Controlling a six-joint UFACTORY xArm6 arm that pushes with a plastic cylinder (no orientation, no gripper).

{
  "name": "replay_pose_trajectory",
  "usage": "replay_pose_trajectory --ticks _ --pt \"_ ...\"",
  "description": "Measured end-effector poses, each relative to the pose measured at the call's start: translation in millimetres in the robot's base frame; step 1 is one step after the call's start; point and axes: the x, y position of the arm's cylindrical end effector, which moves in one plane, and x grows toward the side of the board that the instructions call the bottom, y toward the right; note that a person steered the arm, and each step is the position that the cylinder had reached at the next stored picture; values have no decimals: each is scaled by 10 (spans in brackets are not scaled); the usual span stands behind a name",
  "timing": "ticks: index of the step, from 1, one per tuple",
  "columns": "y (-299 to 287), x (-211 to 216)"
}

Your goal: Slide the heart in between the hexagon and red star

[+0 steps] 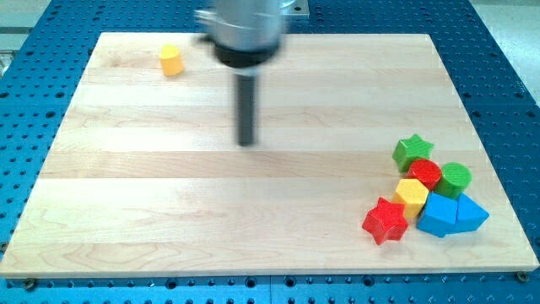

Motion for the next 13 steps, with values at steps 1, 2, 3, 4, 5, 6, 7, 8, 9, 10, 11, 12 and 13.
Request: replay_pose_trajectory --ticks 1,2,3,4,5,6,7,8,9,10,11,12,13 --pt "-1579 -675" --pt "-1707 -1438" --pt "-993 -1306" --pt "-351 -1160" --pt "-161 -979" --pt "-926 -1393" --pt "-875 -1467" --pt "-308 -1511" --pt "-247 -1943" --pt "383 -1445" --pt "433 -593" --pt "696 21" --pt "479 -143"
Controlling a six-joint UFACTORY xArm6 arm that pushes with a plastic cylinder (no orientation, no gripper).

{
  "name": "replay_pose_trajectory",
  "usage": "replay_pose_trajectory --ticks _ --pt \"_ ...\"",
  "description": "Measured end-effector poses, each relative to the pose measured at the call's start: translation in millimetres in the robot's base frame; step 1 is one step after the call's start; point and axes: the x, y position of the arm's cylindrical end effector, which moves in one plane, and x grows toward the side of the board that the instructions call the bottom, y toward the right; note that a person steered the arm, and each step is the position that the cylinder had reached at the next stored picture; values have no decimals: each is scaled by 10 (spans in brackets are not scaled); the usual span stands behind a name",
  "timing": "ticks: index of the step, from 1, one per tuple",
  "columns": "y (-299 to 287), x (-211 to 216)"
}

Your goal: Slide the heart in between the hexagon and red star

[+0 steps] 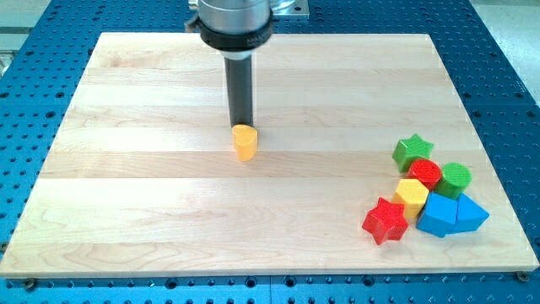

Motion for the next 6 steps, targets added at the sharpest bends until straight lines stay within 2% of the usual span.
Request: replay_pose_trajectory --ticks 1,2,3,4,5,6 --pt "-129 258" --pt "640 815" --pt "855 752" --pt "426 811" --pt "679 1210" --pt "1335 1432"
